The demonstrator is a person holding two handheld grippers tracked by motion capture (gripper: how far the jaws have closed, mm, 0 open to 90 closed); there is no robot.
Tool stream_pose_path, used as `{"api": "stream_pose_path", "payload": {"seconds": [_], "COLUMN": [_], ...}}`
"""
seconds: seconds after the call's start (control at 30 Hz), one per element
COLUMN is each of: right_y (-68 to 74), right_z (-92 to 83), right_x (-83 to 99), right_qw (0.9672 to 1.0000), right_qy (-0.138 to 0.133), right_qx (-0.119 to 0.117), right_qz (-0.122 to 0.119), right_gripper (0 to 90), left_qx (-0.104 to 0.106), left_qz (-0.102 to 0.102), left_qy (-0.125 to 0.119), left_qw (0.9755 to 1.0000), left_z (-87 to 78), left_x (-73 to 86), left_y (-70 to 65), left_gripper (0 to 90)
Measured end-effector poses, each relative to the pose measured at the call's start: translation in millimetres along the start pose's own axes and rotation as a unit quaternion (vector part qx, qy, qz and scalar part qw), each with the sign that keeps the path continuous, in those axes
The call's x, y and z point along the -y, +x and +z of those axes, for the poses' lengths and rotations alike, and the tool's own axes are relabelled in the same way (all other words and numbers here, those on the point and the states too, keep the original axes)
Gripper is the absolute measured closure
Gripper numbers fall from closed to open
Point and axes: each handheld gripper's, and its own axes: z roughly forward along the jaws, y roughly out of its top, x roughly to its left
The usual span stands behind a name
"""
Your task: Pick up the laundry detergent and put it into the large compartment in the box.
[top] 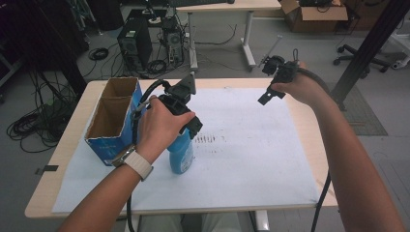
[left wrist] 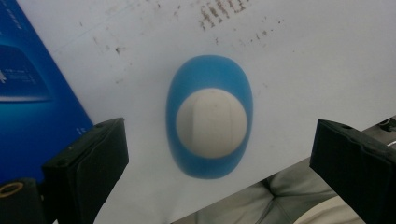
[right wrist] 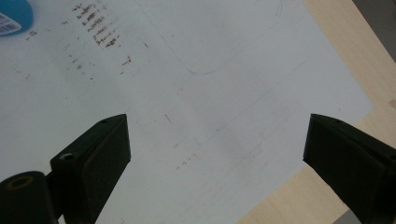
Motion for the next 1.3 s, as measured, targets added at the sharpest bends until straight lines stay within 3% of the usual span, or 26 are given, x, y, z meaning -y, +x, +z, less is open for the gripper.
{"api": "stream_pose_path", "payload": {"seconds": [0.37, 1.3], "right_y": [0.7, 0.9], "right_z": [1.9, 7.7], "right_x": [-1.9, -4.0], "right_qw": [1.0000, 1.0000], "right_qy": [0.001, 0.004], "right_qx": [-0.001, -0.006], "right_qz": [-0.004, -0.003], "right_gripper": [7.2, 7.2], "left_qx": [0.002, 0.006], "left_qz": [-0.011, -0.010], "left_qy": [0.010, 0.014], "left_qw": [0.9999, 0.9998], "left_z": [24.8, 52.4], "left_x": [1.1, 0.9], "left_y": [6.1, 4.9], "left_gripper": [5.0, 11.1]}}
